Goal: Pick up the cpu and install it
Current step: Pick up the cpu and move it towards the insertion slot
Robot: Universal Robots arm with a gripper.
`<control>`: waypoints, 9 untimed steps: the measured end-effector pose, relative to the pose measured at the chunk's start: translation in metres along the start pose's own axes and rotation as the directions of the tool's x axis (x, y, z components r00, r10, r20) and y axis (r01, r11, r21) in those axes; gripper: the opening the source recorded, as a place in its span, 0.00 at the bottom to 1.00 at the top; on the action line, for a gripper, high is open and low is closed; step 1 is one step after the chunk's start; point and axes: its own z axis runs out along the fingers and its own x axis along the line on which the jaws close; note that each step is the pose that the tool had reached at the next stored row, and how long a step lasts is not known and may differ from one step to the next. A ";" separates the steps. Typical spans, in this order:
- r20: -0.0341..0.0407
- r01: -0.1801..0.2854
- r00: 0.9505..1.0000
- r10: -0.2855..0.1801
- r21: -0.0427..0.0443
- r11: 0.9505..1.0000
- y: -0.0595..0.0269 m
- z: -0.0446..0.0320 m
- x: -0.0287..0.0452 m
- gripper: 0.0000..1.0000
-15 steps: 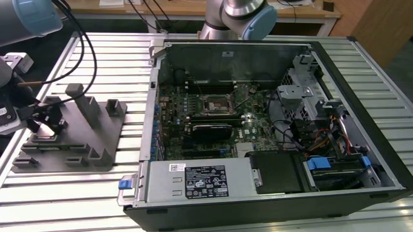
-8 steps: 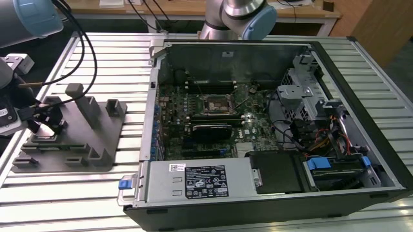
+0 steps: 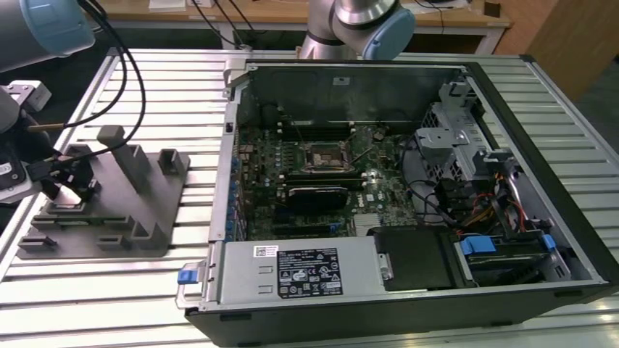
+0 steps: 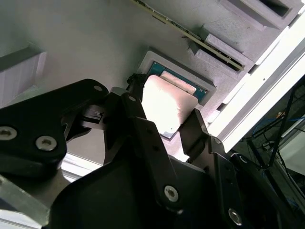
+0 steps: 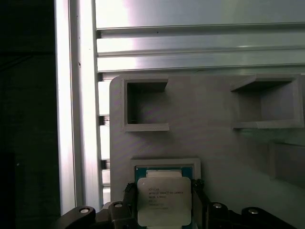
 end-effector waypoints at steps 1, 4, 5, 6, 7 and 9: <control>0.000 0.000 1.000 0.000 0.000 1.000 0.0000 0.0000 0.0000 0.55; 0.000 0.000 1.000 0.000 0.000 1.000 0.0001 -0.0002 -0.0001 0.55; 0.000 0.000 1.000 0.000 0.000 1.000 0.0001 -0.0006 -0.0002 0.55; 0.000 0.000 1.000 0.000 0.000 1.000 0.0002 -0.0017 -0.0002 0.55; 0.000 0.000 1.000 0.000 0.000 1.000 0.0002 -0.0030 -0.0002 0.55; 0.000 0.001 1.000 -0.001 0.000 1.000 0.0003 -0.0061 -0.0003 0.55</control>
